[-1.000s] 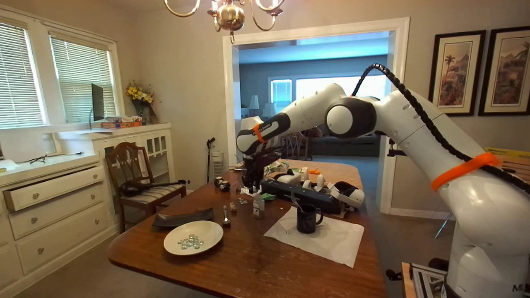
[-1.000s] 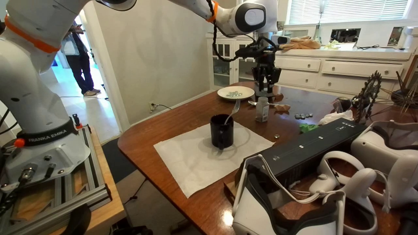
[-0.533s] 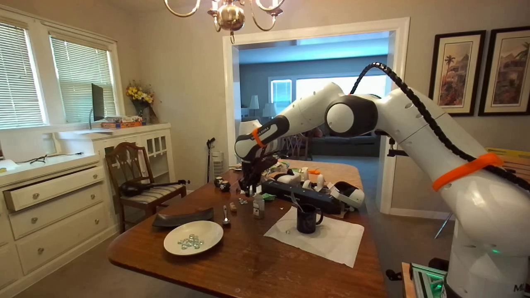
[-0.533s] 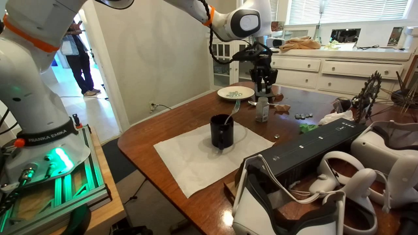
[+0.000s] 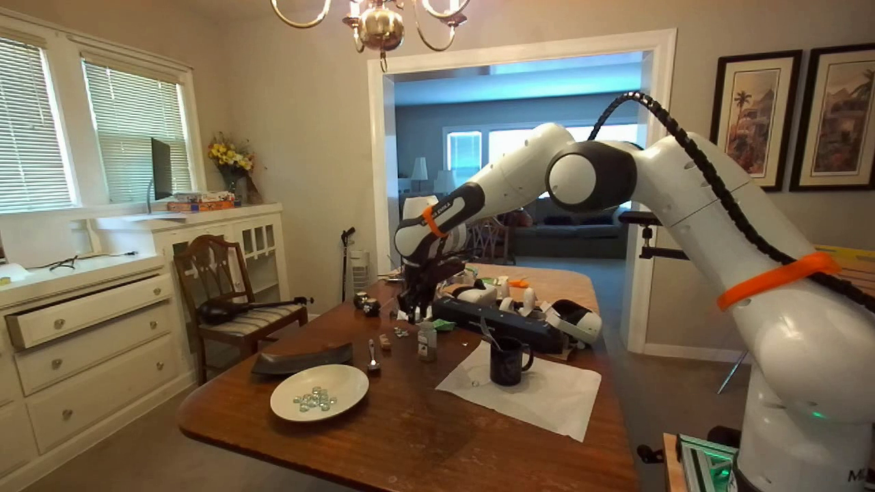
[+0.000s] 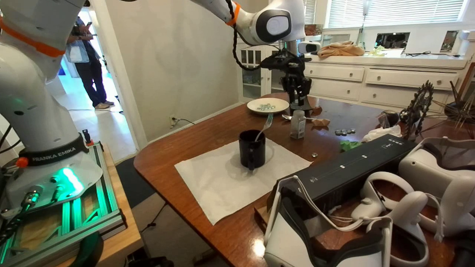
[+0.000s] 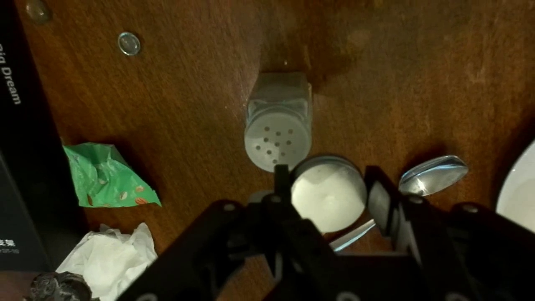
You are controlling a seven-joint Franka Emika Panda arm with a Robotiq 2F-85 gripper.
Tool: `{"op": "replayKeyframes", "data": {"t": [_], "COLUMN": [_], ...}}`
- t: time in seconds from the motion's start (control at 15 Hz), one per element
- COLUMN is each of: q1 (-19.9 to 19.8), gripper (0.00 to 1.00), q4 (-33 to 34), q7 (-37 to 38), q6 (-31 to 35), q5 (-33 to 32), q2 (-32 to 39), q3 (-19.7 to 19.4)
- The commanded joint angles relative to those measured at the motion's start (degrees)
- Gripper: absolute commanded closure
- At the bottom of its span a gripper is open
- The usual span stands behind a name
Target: Pick up the silver lid and put it on the glass container
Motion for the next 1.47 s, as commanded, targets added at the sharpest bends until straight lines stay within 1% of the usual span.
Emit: {"op": "replayKeyframes", "data": {"t": [0.0, 0.27, 0.93, 1.4], "q1": [0.65, 1.18, -0.08, -1.02], "gripper": [0.77, 0.77, 0.77, 0.77], "q4": [-6.68, -7.25, -6.0, -5.39], "q7": [1.41, 3.63, 4.74, 5.0], "q6": [1.1, 0.09, 0.84, 2.86], "q5": [1.21, 0.43, 2.89, 4.11], "q2": [-5.55, -6.38, -2.99, -1.48], "q3": [-0.86, -2.14, -2.19, -2.28]}}
